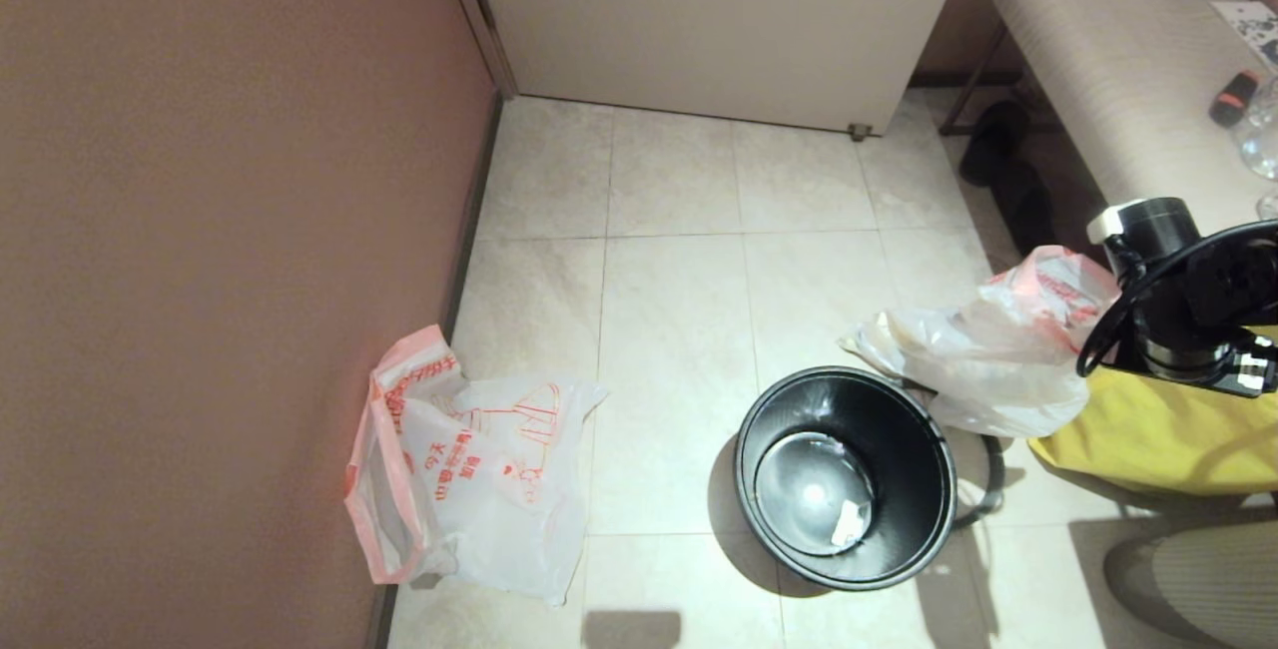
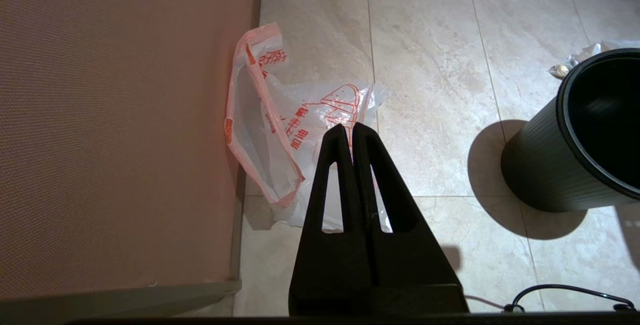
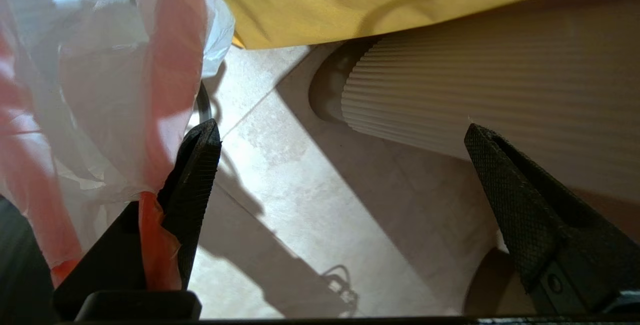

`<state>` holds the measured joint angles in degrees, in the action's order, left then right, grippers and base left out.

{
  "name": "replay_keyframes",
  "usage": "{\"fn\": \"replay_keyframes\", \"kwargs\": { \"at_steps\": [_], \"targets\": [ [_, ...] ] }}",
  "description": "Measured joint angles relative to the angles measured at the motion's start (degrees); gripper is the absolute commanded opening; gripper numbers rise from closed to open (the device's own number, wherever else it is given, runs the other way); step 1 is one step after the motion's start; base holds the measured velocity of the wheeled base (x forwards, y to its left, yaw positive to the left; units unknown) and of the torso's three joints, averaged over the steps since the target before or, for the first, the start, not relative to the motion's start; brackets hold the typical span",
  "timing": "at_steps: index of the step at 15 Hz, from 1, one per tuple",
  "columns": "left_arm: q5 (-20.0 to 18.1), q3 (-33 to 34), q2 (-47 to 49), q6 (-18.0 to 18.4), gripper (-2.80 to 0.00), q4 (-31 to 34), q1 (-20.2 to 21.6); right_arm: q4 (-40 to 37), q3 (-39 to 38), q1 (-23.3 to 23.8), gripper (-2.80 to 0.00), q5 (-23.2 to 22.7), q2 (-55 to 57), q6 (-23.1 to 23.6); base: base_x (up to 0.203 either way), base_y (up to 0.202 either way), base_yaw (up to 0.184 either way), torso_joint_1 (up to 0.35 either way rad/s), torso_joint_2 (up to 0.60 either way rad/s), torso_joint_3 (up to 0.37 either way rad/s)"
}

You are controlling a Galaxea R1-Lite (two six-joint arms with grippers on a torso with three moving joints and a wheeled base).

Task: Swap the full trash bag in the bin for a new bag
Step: Place the trash bag on the floor

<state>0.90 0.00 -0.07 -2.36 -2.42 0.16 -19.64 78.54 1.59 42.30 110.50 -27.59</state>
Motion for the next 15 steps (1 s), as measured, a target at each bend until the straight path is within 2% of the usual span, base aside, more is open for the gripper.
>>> {"fn": "replay_keyframes", "kwargs": {
  "at_steps": [3,6,8,12,14,15],
  "targets": [
    [0.0,0.0,0.0,0.0,-2.8,0.0,0.0,6.3,-2.1,-4.1,0.0,6.7,-0.2,-2.9,0.0,0.0,0.0,0.0,0.0,0.0],
    [0.0,0.0,0.0,0.0,-2.8,0.0,0.0,15.6,-3.7,-7.2,0.0,8.7,-2.4,-3.0,0.0,0.0,0.0,0.0,0.0,0.0],
    [0.0,0.0,0.0,0.0,-2.8,0.0,0.0,16.6,-4.6,-8.0,0.0,9.5,-4.5,-1.0,0.0,0.0,0.0,0.0,0.0,0.0],
    [0.0,0.0,0.0,0.0,-2.8,0.0,0.0,12.7,-6.5,-7.8,0.0,9.3,-9.1,8.8,0.0,0.0,0.0,0.0,0.0,0.0],
    [0.0,0.0,0.0,0.0,-2.8,0.0,0.0,12.1,-6.1,-7.1,0.0,5.4,-11.7,9.0,0.0,0.0,0.0,0.0,0.0,0.0],
    [0.0,0.0,0.0,0.0,-2.8,0.0,0.0,10.3,-5.9,-6.4,0.0,3.6,-12.5,7.3,0.0,0.0,0.0,0.0,0.0,0.0]
  ]
}}
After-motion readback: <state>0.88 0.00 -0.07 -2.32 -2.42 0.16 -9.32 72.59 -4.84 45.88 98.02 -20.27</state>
